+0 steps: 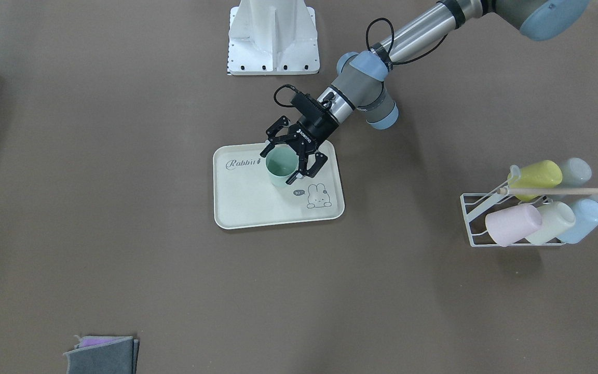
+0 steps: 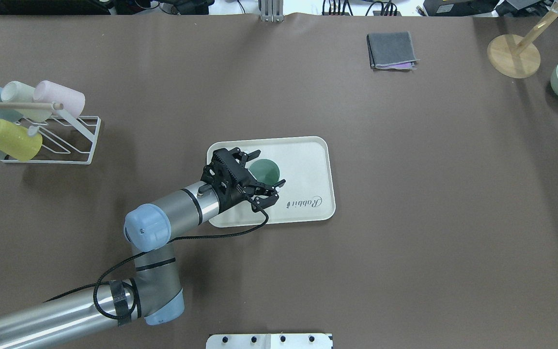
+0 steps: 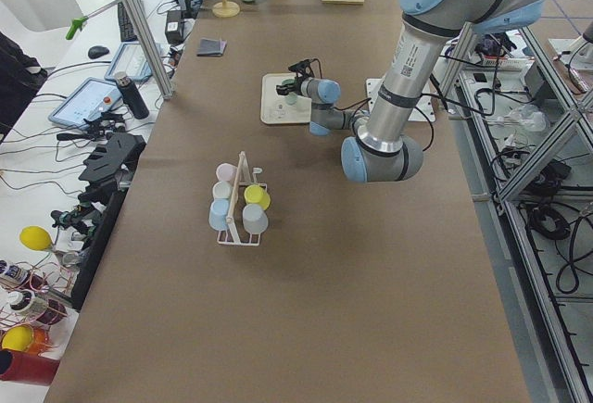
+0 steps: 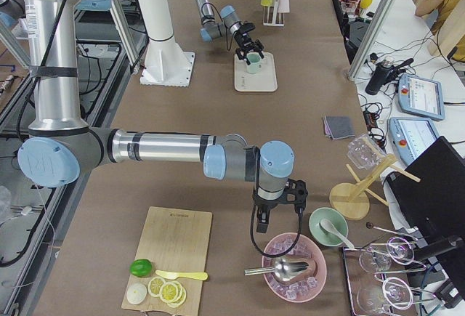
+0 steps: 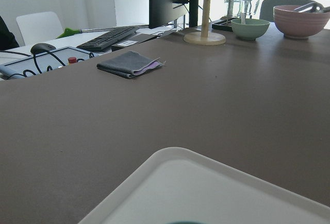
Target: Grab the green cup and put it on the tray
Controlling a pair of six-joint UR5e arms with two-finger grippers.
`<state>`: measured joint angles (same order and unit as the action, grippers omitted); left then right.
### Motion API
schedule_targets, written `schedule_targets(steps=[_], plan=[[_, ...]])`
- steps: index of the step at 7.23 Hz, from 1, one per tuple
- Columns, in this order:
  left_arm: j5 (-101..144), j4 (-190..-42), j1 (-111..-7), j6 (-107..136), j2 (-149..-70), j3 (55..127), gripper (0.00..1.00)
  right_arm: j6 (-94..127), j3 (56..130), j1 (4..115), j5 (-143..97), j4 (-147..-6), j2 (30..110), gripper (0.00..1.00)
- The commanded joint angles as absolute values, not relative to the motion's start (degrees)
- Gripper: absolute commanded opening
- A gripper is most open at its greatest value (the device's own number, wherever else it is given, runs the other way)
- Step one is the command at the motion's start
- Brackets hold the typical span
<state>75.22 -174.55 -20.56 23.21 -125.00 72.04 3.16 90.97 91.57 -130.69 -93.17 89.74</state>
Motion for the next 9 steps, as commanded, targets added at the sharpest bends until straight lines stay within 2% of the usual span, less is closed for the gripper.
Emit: schedule_targets(steps=[1,2,3,5,6,9], plan=[[74.88,-174.55,-20.57,23.55,-124.37,74.96,0.98,3.16,90.97,91.58,-130.69,-93.16,89.74,1.00],[74.88,-174.55,-20.65,23.64,-124.45,76.10,0.98,3.16,90.97,91.50,-130.69,-93.16,89.74,1.00],[74.88,-172.03,-20.39,23.64,-123.41,81.94,0.98,3.16,90.97,91.49,-130.69,-93.16,89.74,1.00],[74.88,-155.31,-20.74,23.64,-118.68,97.57,0.98,3.16,90.97,91.49,-130.69,-93.16,89.74,1.00],[74.88,-148.86,-20.83,23.82,-117.52,102.08,0.98,3.16,90.88,91.49,-130.69,-93.16,89.74,1.00],[75.58,-127.17,-24.94,25.13,-118.21,109.06,0.98,3.16,90.79,91.49,-130.69,-93.16,89.74,1.00]])
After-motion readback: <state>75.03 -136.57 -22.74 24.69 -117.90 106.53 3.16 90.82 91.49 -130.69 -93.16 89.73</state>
